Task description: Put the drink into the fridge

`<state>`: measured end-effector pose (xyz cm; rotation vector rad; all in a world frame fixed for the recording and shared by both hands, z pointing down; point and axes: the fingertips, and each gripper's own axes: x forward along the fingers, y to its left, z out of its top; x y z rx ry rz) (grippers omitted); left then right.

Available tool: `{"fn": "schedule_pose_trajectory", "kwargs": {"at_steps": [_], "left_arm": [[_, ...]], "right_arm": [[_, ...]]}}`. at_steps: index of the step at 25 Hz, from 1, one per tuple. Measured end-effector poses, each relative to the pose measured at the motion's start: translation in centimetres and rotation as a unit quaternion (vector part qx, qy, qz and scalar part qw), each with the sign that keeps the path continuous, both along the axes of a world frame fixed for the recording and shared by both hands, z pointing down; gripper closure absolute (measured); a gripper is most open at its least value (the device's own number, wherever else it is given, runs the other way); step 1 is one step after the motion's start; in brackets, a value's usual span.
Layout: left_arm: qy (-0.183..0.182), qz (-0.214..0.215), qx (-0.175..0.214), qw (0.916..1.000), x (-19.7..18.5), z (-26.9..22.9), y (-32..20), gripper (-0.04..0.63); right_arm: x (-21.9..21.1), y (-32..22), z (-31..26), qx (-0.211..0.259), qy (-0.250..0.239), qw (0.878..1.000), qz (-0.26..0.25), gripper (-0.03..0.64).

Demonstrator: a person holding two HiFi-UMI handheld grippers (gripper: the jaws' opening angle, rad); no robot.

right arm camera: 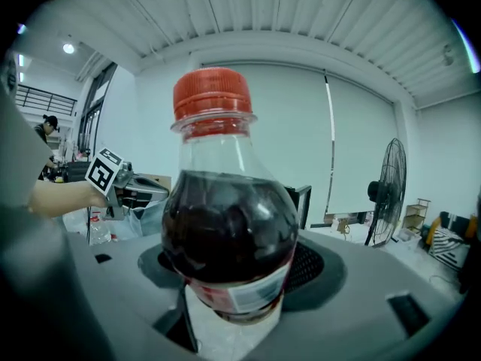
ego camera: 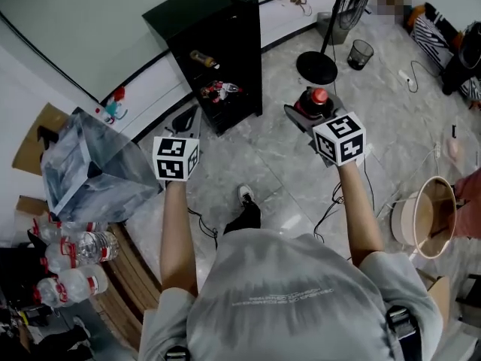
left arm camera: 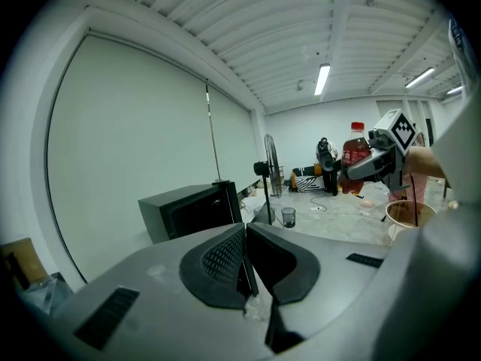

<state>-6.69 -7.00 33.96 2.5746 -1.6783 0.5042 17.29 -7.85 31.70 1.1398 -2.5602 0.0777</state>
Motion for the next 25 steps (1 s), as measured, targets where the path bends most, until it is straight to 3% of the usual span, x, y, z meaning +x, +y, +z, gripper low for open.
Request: {"fn": "schedule_pose_trajectory", "kwargs": {"at_steps": [12, 25], "left_arm": [[-0.001, 0.009, -0.030, 0.9995, -5.1, 1.9, -17.3, 0.580], [0.007, 0.015, -0.065, 0.9978, -8.0, 6.4, -24.5, 0.580]], "right_arm": [[-6.7, -17.0, 1.6, -0.018, 0.015, 1.000, -0.001, 0.299], [-11.3, -25.6, 6.7, -0.055, 0.021, 0.998, -0.003, 0.299]]}}
